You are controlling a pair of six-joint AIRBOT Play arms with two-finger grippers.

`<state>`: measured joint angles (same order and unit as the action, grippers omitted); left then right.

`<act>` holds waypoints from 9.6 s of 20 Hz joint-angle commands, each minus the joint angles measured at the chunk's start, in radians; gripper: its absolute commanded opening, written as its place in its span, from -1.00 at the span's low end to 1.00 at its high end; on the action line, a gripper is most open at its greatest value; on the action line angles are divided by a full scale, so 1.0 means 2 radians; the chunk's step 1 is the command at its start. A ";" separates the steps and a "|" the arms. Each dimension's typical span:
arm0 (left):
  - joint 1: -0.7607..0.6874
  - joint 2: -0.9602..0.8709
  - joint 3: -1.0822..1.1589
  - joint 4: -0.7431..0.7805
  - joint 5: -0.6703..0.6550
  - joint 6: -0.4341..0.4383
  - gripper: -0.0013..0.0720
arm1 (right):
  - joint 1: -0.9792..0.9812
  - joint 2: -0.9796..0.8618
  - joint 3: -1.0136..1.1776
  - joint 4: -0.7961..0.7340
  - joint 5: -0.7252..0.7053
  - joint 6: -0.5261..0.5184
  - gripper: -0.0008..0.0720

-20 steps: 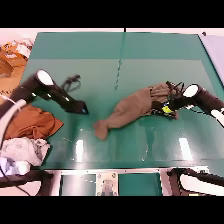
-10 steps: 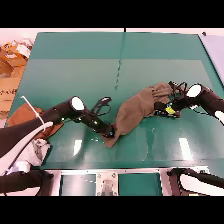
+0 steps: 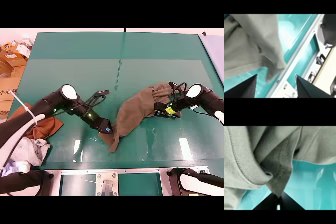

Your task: Fold the shirts.

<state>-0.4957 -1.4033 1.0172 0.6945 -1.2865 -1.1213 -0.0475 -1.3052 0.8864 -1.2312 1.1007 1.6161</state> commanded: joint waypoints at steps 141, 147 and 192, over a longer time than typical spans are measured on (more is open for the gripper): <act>0.120 -0.253 0.472 0.121 0.127 -0.018 0.70 | -0.223 -0.170 0.292 0.166 -0.040 -0.129 0.09; 0.218 -0.253 0.508 0.120 -0.074 -0.086 -0.89 | -0.328 -0.124 0.222 0.165 0.103 -0.127 -0.94; 0.171 0.180 0.161 0.230 0.083 -0.129 -0.89 | -0.292 0.122 0.159 0.313 0.047 -0.153 -0.95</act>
<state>-0.1802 -1.1828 1.1343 0.9333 -0.9516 -1.3209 -0.6266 -1.2041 1.0294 -0.6052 1.1477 1.2530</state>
